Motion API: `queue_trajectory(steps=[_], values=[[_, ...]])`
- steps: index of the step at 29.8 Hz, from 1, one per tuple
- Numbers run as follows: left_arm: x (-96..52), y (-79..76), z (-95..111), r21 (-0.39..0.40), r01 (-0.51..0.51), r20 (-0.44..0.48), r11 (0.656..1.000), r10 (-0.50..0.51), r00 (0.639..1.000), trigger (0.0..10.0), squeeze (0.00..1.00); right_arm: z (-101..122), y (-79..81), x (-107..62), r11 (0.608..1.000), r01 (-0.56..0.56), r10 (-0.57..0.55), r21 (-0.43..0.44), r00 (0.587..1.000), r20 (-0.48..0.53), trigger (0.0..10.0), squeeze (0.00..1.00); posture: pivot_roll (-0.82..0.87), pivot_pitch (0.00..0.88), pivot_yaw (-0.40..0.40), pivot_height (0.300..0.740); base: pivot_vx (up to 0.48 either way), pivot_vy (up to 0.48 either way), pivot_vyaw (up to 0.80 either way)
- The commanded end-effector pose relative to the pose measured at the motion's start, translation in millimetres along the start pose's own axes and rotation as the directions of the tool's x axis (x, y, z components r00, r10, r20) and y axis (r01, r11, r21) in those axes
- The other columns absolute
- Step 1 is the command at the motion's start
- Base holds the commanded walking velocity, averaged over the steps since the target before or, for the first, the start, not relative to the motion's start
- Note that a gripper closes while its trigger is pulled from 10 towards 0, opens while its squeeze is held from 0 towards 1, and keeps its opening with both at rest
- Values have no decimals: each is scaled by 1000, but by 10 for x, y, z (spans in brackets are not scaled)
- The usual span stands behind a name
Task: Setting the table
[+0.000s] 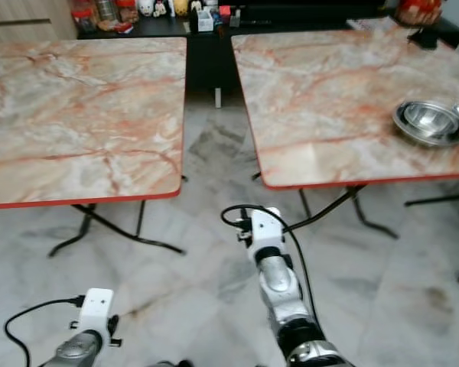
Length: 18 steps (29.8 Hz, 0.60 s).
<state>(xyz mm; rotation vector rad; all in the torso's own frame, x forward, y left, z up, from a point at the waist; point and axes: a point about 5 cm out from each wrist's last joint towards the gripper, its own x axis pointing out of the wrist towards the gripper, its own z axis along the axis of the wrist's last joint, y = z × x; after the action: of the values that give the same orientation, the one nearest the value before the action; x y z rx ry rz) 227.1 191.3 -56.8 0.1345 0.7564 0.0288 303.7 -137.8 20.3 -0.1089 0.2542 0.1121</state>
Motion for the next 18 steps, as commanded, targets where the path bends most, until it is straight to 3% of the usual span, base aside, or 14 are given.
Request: queue_trajectory(steps=[1,2,4,5,7,11,18], values=[[-4,63,-8,1,-18,-3,1000,18,1000,10000,0,-85,20,-22,1000,1,0,17,999,-46,10000,0,33,112,-1,740,0,375,0],[-4,63,-8,1,-18,-3,1000,18,1000,10000,0,-85,20,-22,1000,1,0,17,999,-46,10000,0,33,112,-1,740,0,375,0],[-2,69,-1,6,-19,-1,1000,19,1000,10000,0,-280,-42,-89,998,44,-35,50,987,-158,10000,0,36,106,1,740,0,375,0],[0,69,9,6,-19,2,1000,19,1000,10000,0,-464,-93,-175,994,77,-53,83,963,-264,10000,0,45,98,0,740,0,375,0],[1,67,12,6,-19,3,1000,19,1000,10000,0,-586,-132,-248,990,101,-65,98,945,-322,10000,0,45,98,0,740,0,371,0],[-5,83,-7,5,-23,-2,1000,23,1000,10000,0,-932,-239,-508,987,150,-103,60,869,-484,10000,0,58,80,-2,740,0,374,0],[-6,105,-6,15,-27,-1,1000,27,1000,10000,0,-1237,-282,-804,960,253,-131,117,782,-610,10000,0,63,54,4,740,0,375,0]])
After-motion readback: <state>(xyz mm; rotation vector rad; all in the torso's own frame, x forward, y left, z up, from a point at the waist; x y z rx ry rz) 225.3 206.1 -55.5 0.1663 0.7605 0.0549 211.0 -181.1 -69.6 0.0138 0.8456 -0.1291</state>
